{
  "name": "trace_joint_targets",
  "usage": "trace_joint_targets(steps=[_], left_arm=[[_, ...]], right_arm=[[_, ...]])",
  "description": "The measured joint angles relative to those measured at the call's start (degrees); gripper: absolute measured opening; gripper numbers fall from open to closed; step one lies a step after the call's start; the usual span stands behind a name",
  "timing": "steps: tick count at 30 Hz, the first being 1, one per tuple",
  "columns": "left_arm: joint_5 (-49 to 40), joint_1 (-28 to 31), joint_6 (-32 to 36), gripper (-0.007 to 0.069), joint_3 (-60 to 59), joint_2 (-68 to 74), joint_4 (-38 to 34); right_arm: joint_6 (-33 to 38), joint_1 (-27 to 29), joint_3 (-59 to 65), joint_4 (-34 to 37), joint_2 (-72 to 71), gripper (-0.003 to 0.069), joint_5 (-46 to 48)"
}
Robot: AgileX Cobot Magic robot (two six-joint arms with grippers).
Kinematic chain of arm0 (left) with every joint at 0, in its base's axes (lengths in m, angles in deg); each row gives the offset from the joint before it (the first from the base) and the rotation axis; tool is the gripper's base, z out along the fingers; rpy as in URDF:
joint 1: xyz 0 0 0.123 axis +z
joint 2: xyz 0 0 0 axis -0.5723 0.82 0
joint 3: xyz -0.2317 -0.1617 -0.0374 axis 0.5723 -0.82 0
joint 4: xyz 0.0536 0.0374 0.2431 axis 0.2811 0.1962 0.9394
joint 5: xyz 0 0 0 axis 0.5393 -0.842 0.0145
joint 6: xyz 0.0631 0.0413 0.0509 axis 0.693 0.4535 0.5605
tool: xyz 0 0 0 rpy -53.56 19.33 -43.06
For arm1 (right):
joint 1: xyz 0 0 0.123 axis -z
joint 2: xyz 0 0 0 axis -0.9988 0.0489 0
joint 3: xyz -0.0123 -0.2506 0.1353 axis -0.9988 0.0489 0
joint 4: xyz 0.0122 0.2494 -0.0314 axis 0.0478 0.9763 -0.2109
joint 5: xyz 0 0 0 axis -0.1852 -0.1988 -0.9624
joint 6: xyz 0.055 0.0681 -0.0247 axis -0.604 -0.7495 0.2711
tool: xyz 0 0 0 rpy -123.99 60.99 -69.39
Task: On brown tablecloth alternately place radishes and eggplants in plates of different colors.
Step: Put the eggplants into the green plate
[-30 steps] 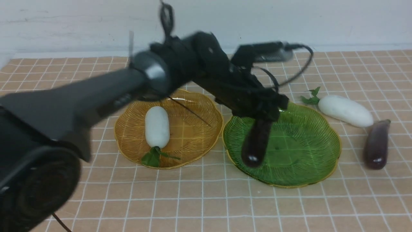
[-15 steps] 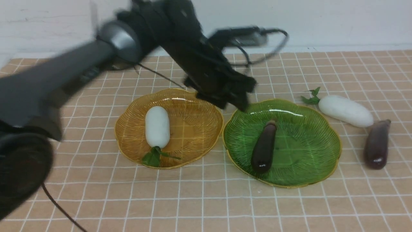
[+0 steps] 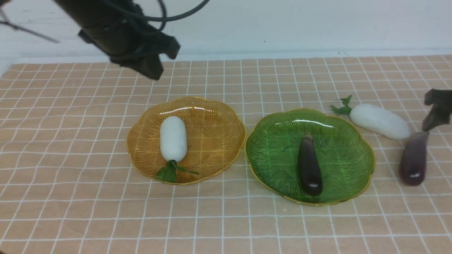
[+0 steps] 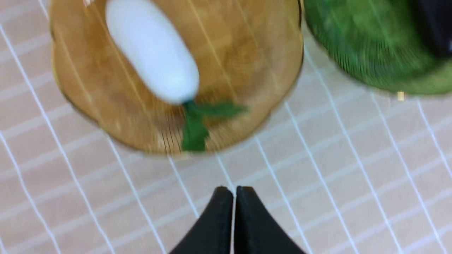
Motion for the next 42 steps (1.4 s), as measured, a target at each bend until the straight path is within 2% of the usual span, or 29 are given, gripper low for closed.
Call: trace_joint_targets(steps=[5, 7, 9, 14, 16, 18, 22, 24, 26, 28, 32, 36, 39, 42], left_arm=[[0.46, 0.00, 0.00, -0.0004, -7.25, -5.30, -0.13], [0.85, 0.00, 0.00, -0.0004, -8.59, -6.28, -0.13], [1.27, 0.00, 0.00, -0.0004, -10.46, -7.59, 0.00], [1.41, 0.00, 0.00, -0.0004, -12.93, -9.64, 1.43], [1.46, 0.00, 0.00, -0.0004, -12.92, -10.01, 1.49], [1.52, 0.00, 0.00, -0.0004, -12.92, -10.43, 1.31], [1.63, 0.00, 0.00, -0.0004, -12.92, -10.43, 1.12], [1.70, 0.00, 0.00, -0.0004, -12.92, -10.43, 1.12], [1.64, 0.00, 0.00, -0.0004, -12.92, -10.43, 0.97], [1.64, 0.00, 0.00, -0.0004, -12.94, -10.43, 0.97], [1.64, 0.00, 0.00, -0.0004, -12.99, -10.43, 0.91], [1.64, 0.00, 0.00, -0.0004, -12.99, -10.43, 0.91], [1.64, 0.00, 0.00, -0.0004, -12.99, -10.43, 0.91], [1.64, 0.00, 0.00, -0.0004, -12.99, -10.43, 0.91]], right_arm=[[0.41, 0.00, 0.00, 0.60, 4.54, 0.0586, -0.27], [1.24, 0.00, 0.00, 1.12, 5.64, 0.0505, -0.19], [2.87, 0.00, -0.25, 1.19, 5.84, 0.0379, 1.20], [3.85, 0.53, -3.10, -0.32, 1.40, 0.0392, 9.93], [3.99, 0.20, -3.62, 1.30, -3.38, 0.0392, 11.98], [5.77, -2.39, -4.03, 5.47, -7.89, 0.0392, 12.11], [11.31, -13.83, -4.09, 14.04, -9.38, 0.0392, 8.67], [12.84, -19.60, -4.09, 15.66, -8.02, 0.0392, 5.18], [13.90, -23.07, -4.14, 16.19, -6.35, 0.0392, 1.73], [14.31, -24.83, -4.60, 16.25, -4.50, 0.0406, 1.04], [14.57, -26.19, -5.81, 16.25, -2.55, 0.0527, 1.39], [16.24, -26.91, -7.20, 16.14, -1.93, 0.0608, 2.44], [17.79, -27.11, -9.68, 15.12, -1.78, 0.0652, 4.13], [17.78, -26.81, -13.54, 11.44, -1.78, 0.0658, 5.76]])
